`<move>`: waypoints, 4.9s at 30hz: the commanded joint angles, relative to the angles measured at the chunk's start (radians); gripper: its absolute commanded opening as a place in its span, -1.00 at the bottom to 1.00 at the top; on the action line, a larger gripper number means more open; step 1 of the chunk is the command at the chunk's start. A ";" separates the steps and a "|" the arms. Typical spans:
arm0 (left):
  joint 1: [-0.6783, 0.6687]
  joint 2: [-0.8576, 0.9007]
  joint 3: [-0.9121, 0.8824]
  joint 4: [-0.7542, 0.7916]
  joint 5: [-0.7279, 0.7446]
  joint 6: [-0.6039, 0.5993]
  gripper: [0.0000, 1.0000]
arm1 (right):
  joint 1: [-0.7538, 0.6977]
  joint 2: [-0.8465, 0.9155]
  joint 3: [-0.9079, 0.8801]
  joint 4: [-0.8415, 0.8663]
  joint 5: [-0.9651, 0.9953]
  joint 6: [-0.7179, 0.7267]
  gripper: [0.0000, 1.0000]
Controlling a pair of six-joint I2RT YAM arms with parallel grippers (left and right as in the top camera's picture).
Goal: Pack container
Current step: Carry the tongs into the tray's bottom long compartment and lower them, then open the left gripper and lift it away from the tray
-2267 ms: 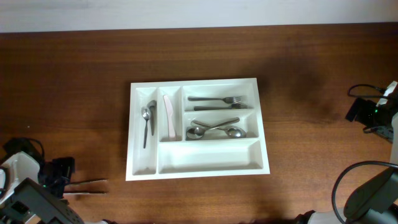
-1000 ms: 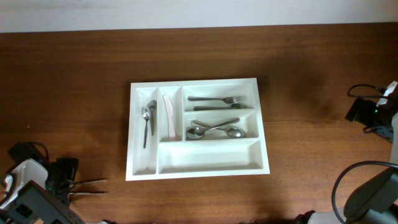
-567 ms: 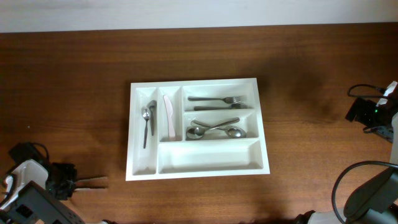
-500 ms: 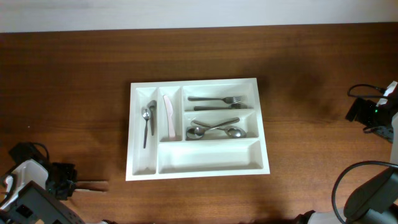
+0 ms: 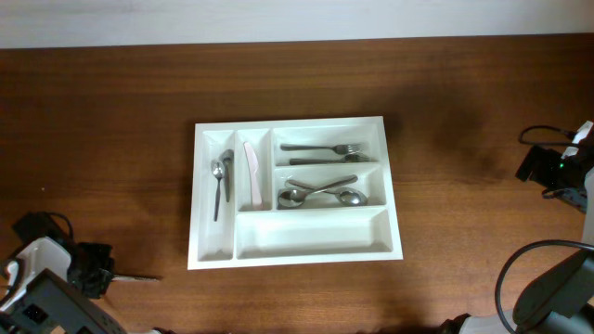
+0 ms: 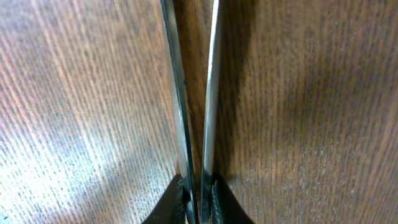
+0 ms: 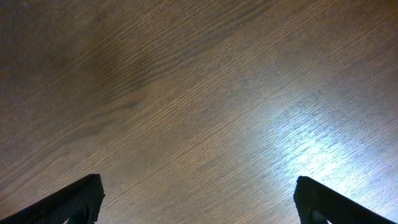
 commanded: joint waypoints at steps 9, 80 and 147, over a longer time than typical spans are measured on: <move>-0.037 0.034 0.232 -0.138 0.018 0.198 -0.96 | -0.003 0.005 0.000 0.000 0.001 0.008 0.98; -1.548 0.094 0.734 -0.351 0.094 1.491 -0.58 | -0.003 0.005 0.000 0.000 0.001 0.008 0.98; -1.415 0.300 1.526 -0.471 -0.348 0.990 0.99 | -0.003 0.005 0.000 0.000 0.001 0.008 0.98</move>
